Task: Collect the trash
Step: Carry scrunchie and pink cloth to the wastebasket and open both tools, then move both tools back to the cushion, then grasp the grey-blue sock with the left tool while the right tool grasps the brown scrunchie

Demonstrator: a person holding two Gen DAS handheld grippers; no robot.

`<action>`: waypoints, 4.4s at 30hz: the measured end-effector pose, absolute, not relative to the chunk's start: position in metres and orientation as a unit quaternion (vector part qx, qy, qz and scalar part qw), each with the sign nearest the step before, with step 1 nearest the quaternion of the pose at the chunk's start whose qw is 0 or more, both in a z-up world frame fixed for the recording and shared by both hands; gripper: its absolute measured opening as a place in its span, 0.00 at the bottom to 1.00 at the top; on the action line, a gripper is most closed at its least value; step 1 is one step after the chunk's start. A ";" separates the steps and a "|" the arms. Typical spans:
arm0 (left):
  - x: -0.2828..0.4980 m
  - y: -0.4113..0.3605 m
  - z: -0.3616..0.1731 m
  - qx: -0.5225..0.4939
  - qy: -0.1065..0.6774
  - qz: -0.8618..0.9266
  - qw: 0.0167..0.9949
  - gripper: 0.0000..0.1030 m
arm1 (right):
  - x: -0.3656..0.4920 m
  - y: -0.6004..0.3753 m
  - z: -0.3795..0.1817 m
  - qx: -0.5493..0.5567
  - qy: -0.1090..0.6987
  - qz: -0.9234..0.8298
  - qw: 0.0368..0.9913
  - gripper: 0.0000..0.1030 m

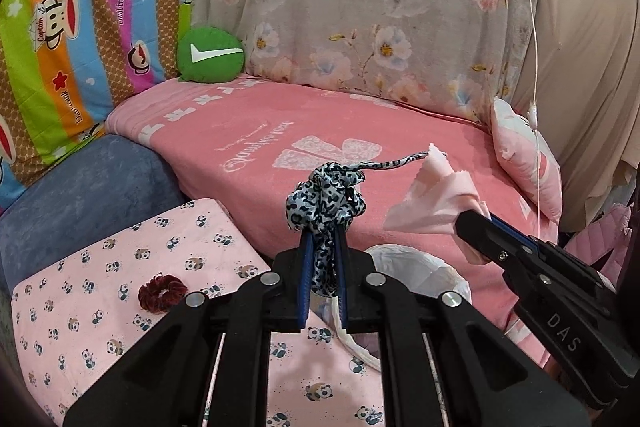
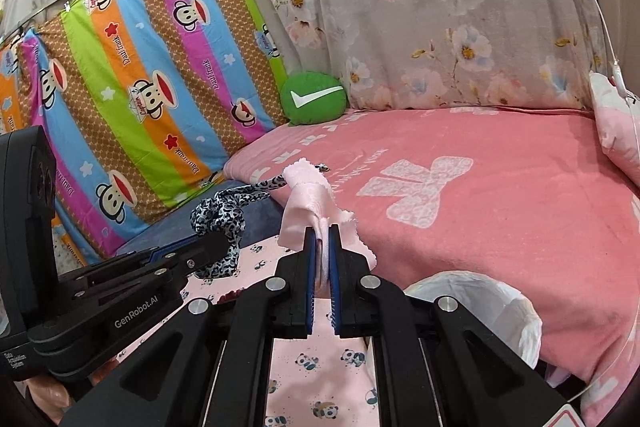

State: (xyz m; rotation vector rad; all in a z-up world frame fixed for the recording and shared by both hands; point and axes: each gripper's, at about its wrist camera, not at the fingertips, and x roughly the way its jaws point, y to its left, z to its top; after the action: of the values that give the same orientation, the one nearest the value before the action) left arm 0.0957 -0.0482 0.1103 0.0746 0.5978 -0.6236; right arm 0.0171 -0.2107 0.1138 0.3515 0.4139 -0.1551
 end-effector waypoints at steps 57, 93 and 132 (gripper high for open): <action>0.078 -0.145 0.082 0.086 0.315 -0.326 0.887 0.70 | -0.024 -0.308 0.074 0.218 0.214 -0.159 0.939 0.16; 0.115 -0.062 0.053 0.025 0.353 -0.238 0.904 0.80 | 0.005 -0.270 0.061 0.198 0.243 -0.121 0.942 0.30; 0.192 0.090 -0.087 -0.109 0.524 -0.166 0.828 0.32 | 0.145 -0.107 -0.037 0.155 0.382 -0.015 0.911 0.32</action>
State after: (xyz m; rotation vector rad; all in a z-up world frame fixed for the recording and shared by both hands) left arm 0.1918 0.0898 -0.0869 -0.2322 1.1116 -0.3518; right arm 0.1453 -0.1071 -0.0367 0.3201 0.7868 -0.0306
